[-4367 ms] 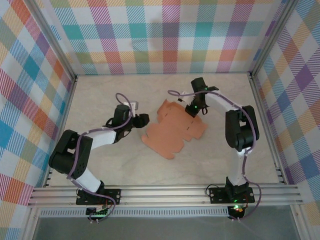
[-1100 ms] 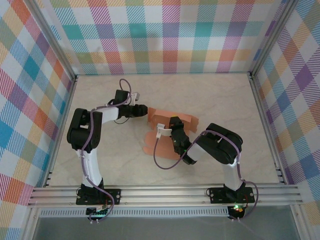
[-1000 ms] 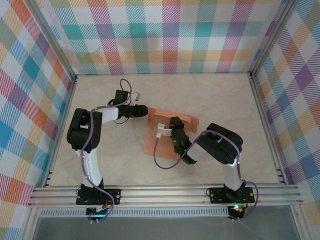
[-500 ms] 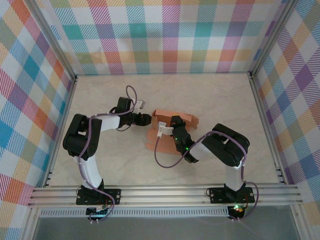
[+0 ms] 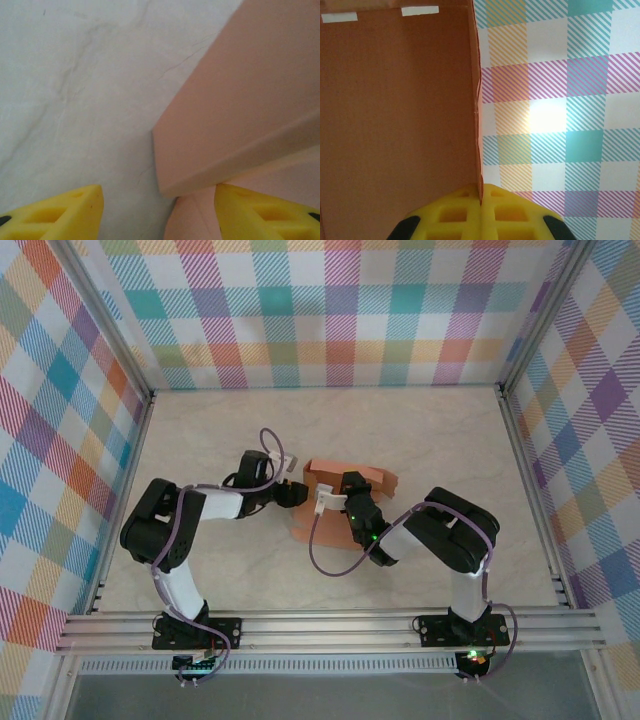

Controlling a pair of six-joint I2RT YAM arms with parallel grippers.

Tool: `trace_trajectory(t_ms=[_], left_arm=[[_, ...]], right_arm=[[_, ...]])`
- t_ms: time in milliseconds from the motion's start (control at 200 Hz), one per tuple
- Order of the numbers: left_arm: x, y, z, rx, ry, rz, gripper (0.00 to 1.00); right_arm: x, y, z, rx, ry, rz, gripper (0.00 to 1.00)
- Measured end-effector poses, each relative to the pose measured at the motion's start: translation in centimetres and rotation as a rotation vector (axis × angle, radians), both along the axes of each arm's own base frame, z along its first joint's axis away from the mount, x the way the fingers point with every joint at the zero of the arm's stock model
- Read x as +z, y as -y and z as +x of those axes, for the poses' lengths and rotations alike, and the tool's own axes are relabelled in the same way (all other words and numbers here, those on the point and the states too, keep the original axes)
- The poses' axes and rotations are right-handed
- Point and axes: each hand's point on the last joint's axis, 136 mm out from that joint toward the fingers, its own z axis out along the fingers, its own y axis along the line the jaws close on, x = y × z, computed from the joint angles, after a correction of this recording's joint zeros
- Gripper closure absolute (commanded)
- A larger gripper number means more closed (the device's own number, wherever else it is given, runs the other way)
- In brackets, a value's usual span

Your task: Fold the paper box

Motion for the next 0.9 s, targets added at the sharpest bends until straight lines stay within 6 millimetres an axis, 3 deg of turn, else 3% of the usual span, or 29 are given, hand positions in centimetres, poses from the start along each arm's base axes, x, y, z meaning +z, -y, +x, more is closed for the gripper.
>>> trace_trajectory(t_ms=[580, 655, 900], left_arm=[[1.6, 2.7, 0.1, -0.058, 0.141, -0.008, 0.58], [1.4, 3.0, 0.2, -0.052, 0.145, -0.006, 0.67], [1.0, 4.0, 0.7, -0.004, 0.171, -0.009, 0.66]], right_arm=[[0.0, 0.0, 0.0, -0.003, -0.004, 0.021, 1.0], [-0.1, 0.0, 0.0, -0.002, -0.006, 0.02, 1.0], [-0.3, 0.2, 0.0, -0.018, -0.016, 0.033, 1.0]])
